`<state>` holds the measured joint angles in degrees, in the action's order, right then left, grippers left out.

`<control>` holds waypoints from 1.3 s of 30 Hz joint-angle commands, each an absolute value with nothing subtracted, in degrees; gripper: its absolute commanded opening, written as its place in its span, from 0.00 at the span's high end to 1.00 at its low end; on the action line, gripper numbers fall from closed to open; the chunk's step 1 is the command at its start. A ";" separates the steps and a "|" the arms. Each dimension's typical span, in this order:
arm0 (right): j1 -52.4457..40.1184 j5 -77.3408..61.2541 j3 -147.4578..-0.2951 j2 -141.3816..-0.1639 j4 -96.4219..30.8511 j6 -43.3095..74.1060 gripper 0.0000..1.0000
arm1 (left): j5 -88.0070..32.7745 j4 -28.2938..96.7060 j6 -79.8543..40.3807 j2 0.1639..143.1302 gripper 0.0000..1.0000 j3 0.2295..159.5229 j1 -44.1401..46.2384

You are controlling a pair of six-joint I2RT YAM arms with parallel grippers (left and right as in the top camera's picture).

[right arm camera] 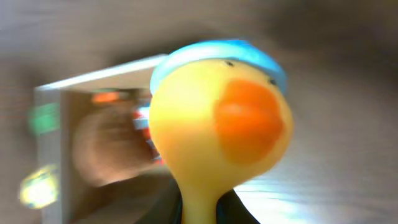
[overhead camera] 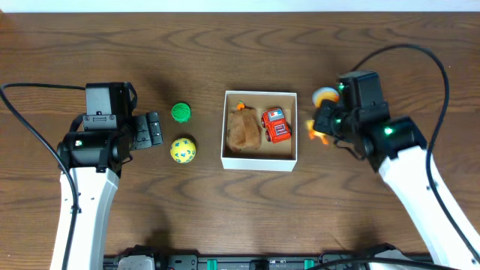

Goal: Pack container
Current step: 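Place the duck in the box front and withdraw the right arm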

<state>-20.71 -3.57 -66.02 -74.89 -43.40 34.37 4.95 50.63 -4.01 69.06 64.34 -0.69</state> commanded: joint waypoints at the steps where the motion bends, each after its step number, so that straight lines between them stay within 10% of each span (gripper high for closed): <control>1: -27.59 -3.60 -66.89 -74.83 -42.65 33.04 0.85 | 5.82 50.74 -3.03 69.12 0.02 65.49 -0.95; 17: -37.52 6.15 -65.56 -97.36 -37.23 27.97 0.68 | 5.82 50.74 -3.03 69.12 0.02 65.49 -0.95; 27: -37.82 8.19 -65.60 -90.72 -38.59 23.44 0.24 | 5.82 50.74 -3.03 69.12 0.02 65.49 -0.95; 39: -28.08 9.32 -65.63 -75.88 -45.52 26.61 0.18 | 5.82 50.74 -3.03 69.12 0.02 65.49 -0.95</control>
<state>-33.01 10.28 -65.25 -78.56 -43.59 23.97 4.95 50.63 -4.01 69.06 64.34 -0.69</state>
